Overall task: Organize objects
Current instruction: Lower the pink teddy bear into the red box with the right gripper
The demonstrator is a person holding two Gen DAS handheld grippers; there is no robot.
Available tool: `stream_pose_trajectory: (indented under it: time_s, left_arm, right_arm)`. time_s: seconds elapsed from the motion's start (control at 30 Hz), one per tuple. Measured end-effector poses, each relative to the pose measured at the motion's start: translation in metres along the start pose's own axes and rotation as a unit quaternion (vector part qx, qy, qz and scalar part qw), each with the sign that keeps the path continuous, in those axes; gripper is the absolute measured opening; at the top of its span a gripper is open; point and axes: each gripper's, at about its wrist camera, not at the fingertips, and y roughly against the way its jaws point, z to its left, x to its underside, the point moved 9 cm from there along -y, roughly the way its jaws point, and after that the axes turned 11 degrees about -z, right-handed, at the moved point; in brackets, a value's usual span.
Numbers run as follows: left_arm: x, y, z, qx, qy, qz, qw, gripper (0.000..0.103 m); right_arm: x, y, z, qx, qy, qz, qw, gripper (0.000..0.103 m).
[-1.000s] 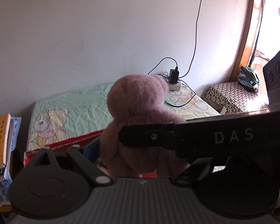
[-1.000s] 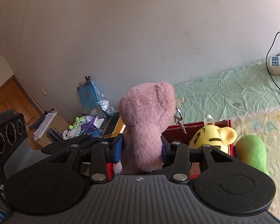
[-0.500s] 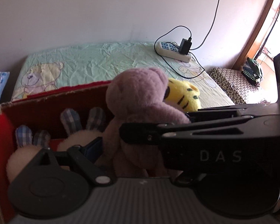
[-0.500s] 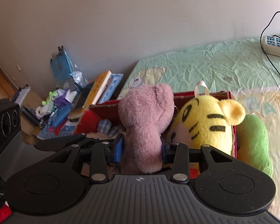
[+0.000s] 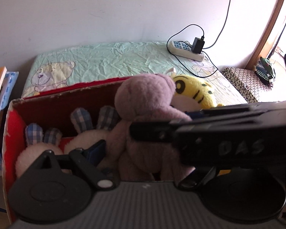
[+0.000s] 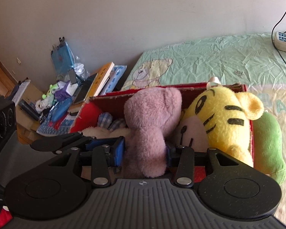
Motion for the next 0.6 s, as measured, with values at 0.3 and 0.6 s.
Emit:
stream_pose_trajectory:
  time_s: [0.3,0.6]
  left_arm:
    - [0.007,0.004,-0.006,-0.028,-0.020,-0.001,0.9994,0.087]
    - [0.010,-0.008,-0.013,-0.045,-0.037,0.008,0.9983,0.087]
  right_arm:
    - [0.000,0.009,-0.010,0.021,-0.020,-0.011,1.000,0.029]
    - [-0.008,-0.025,-0.013,0.051,0.061,-0.010,0.997,0.029]
